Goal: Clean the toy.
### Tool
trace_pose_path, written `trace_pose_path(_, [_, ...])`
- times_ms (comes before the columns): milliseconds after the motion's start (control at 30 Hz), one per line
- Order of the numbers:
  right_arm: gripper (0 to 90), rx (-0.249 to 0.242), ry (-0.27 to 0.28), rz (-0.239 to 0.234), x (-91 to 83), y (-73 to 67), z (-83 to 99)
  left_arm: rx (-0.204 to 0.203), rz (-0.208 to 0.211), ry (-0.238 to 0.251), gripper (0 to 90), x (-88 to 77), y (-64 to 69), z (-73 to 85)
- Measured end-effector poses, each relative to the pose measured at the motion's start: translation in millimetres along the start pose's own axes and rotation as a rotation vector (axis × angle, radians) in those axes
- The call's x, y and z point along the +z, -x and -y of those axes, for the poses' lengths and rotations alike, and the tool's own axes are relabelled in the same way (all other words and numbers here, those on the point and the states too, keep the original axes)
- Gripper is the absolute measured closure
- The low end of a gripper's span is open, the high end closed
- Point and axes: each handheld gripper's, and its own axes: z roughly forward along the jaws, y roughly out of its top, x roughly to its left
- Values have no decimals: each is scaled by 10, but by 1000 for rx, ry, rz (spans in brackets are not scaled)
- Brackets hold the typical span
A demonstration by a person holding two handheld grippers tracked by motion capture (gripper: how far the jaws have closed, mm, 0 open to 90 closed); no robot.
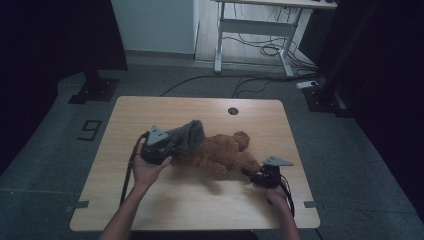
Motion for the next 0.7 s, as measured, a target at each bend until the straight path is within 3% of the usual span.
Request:
trace_pose_path(133, [576,-7,-1,0,2,-17,1,89,5,-27,799,312,299,-229])
trace_pose_path(200, [576,-6,-3,0,-2,-17,2,139,-26,-61,798,526,419,-292])
trace_pose_path(233, [576,-6,-3,0,-4,-17,3,169,-45,-95,798,673,483,-298])
trace_pose_path(300, [576,-8,-4,-2,-7,-14,3,207,-44,-157,798,874,568,-257])
trace_pose_path(333, [576,-9,-3,-2,-6,-13,2,249,-44,-186,797,993,646,-203])
trace_pose_path(367, [576,-10,-2,0,-1,-13,2,277,-59,-188,798,1050,705,-169])
trace_pose_path(433, [577,-9,-7,6,5,-20,1,282,-62,-169,800,1072,769,-165])
trace_pose_path(500, [577,-9,-11,10,4,-23,0,243,-12,-141,800,1050,792,-204])
trace_pose_path(567, [578,-6,-11,10,5,-27,0,243,13,-129,799,1039,833,-240])
trace_pose_path(633, [578,-11,-12,8,9,-38,-1,217,68,-111,798,1032,874,-265])
trace_pose_path(700, [578,-20,-15,7,12,-42,-2,233,81,-128,798,1054,916,-270])
